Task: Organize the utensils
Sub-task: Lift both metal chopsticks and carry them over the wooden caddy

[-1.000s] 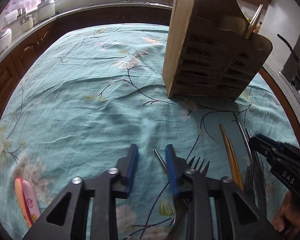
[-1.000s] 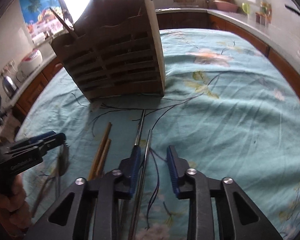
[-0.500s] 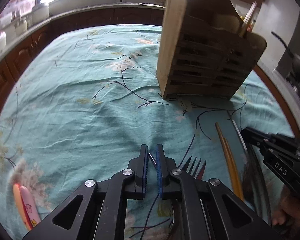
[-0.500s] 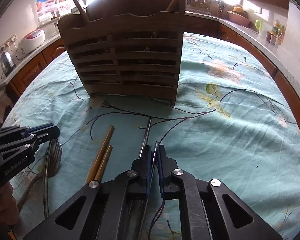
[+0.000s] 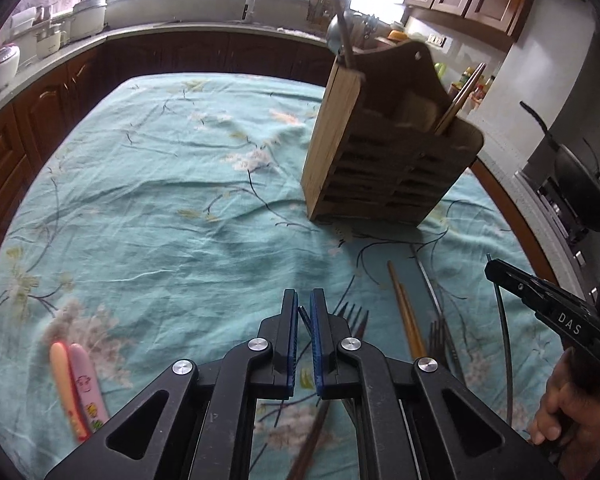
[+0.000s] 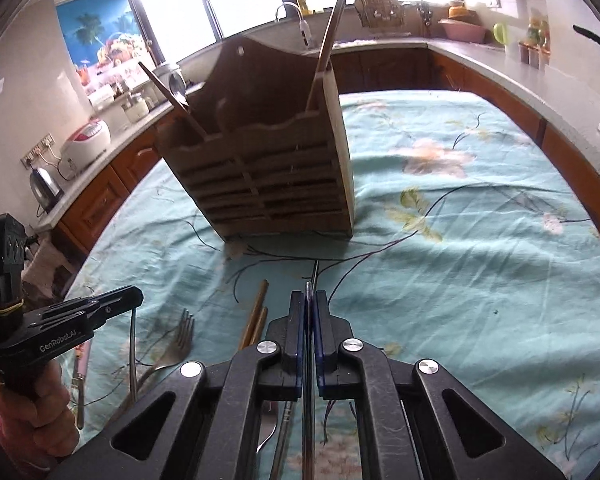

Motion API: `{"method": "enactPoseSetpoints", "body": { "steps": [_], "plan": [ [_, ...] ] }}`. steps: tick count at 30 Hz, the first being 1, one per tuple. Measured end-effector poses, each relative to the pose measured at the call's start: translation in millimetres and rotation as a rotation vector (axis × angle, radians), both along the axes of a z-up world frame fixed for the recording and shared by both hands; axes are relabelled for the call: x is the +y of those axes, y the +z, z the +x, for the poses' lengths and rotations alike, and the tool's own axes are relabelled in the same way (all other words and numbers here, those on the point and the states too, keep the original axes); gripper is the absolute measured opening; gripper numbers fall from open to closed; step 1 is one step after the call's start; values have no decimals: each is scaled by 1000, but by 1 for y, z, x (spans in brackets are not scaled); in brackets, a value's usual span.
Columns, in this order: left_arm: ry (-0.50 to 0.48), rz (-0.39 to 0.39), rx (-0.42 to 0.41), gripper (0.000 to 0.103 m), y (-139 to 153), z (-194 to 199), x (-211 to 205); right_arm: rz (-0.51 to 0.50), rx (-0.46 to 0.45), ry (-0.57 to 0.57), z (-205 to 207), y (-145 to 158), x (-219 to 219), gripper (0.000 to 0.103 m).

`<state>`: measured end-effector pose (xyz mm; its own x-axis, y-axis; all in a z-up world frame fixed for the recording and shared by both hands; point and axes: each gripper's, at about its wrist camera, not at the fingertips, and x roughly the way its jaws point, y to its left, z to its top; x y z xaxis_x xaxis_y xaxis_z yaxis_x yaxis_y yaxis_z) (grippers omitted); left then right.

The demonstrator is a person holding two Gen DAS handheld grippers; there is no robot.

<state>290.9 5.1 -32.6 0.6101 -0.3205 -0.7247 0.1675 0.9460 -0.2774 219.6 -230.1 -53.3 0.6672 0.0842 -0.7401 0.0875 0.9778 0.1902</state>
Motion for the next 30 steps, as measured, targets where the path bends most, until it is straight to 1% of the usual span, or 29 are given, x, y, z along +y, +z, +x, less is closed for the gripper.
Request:
{"method": "enactPoseSetpoints", "body": {
  "steps": [7, 17, 22, 30],
  "plan": [
    [23, -22, -58, 4, 28, -26, 13, 28, -62, -8, -14, 24, 3, 4],
    [62, -45, -167, 3, 66, -68, 31, 19, -148, -21, -34, 56, 7, 4],
    [67, -61, -210, 2, 80, -89, 37, 10, -184, -22, -45, 69, 12, 4],
    [85, -85, -264, 2, 95, -109, 48, 14, -233, -24, -58, 83, 14, 4]
  ]
}}
